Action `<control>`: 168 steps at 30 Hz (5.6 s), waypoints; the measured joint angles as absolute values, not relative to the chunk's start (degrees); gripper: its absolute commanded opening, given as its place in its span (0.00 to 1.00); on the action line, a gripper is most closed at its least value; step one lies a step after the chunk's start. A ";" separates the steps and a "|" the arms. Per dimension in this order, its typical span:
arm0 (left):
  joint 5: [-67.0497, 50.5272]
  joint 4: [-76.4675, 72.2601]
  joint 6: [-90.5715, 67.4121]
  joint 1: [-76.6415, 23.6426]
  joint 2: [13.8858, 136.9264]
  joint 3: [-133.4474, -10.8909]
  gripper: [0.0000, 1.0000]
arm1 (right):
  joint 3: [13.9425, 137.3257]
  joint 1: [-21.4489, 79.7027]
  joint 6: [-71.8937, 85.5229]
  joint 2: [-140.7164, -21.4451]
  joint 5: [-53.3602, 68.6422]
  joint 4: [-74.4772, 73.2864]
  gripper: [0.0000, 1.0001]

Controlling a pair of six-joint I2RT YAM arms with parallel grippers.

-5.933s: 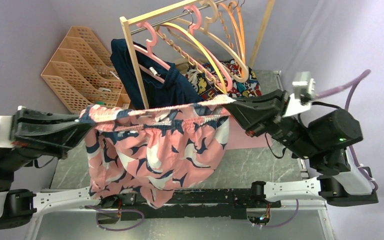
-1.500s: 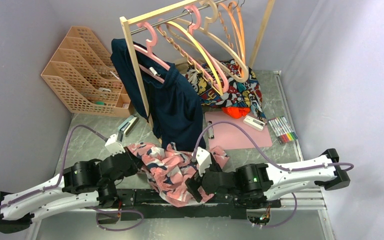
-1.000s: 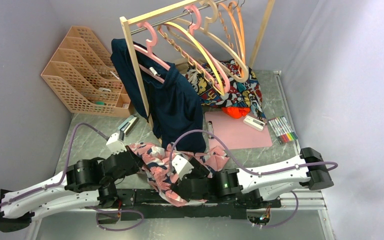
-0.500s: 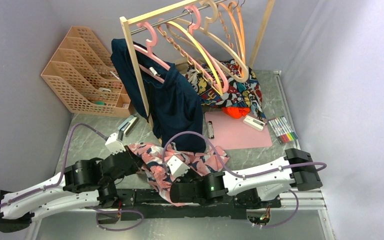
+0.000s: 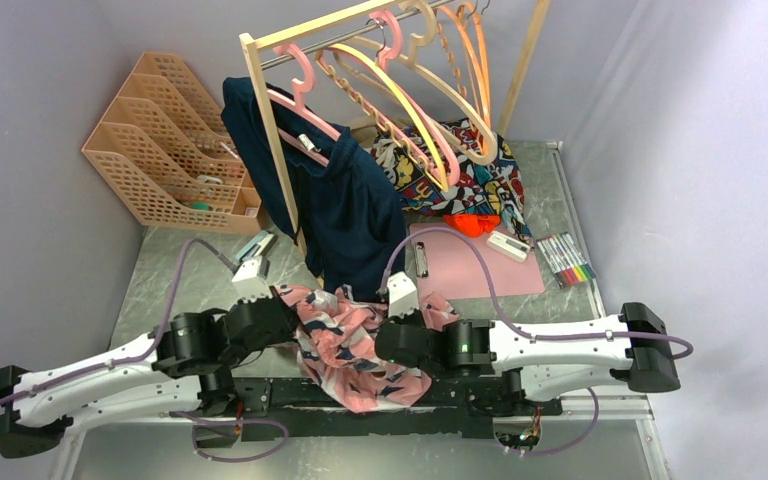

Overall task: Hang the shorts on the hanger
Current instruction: Adjust the shorts at the center of the board, then pick up the hanger from the clothesline.

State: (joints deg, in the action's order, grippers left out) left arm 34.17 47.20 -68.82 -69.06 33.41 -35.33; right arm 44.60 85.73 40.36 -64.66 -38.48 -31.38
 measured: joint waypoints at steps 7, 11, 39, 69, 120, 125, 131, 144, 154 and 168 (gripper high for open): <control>33.41 37.65 -61.36 -68.71 45.12 -37.32 0.07 | 41.47 77.49 49.28 -64.71 -35.22 -32.60 0.00; 29.26 31.92 -57.49 -65.45 51.64 -37.85 0.07 | 36.80 71.83 53.95 -64.01 -32.49 -31.97 0.00; 18.96 26.63 -57.89 -53.06 61.39 -43.59 0.07 | 38.28 71.42 38.30 -51.27 -16.58 -33.32 0.66; 9.72 34.65 -42.74 -52.97 37.85 -68.71 0.07 | 90.70 72.99 30.11 -56.36 -40.32 -52.95 0.00; 20.16 33.32 -45.15 -51.72 44.47 -38.28 0.07 | 42.87 57.87 42.02 -57.45 -37.65 -34.46 0.00; 20.40 30.65 -45.63 -50.15 48.99 -41.45 0.07 | 42.68 55.02 43.11 -56.45 -35.53 -30.37 0.00; 19.31 23.14 -47.64 -49.78 52.75 -37.82 0.07 | 37.30 54.28 46.65 -57.06 -32.10 -24.49 0.00; 15.38 18.79 -51.42 -49.67 53.10 -27.46 0.40 | 29.76 54.22 50.15 -53.01 -24.21 -23.03 0.47; 14.09 22.57 -51.16 -49.65 48.53 -29.78 0.84 | 35.92 54.15 45.52 -42.54 -20.62 -30.28 0.61; 13.76 35.29 -46.70 -49.65 38.13 -43.24 0.97 | 71.07 54.06 21.06 -43.59 -11.35 -35.55 0.61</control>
State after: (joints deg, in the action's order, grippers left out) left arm 13.76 35.29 -46.70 -49.65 38.13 -43.24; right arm 71.07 54.06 21.06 -43.59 -11.35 -35.55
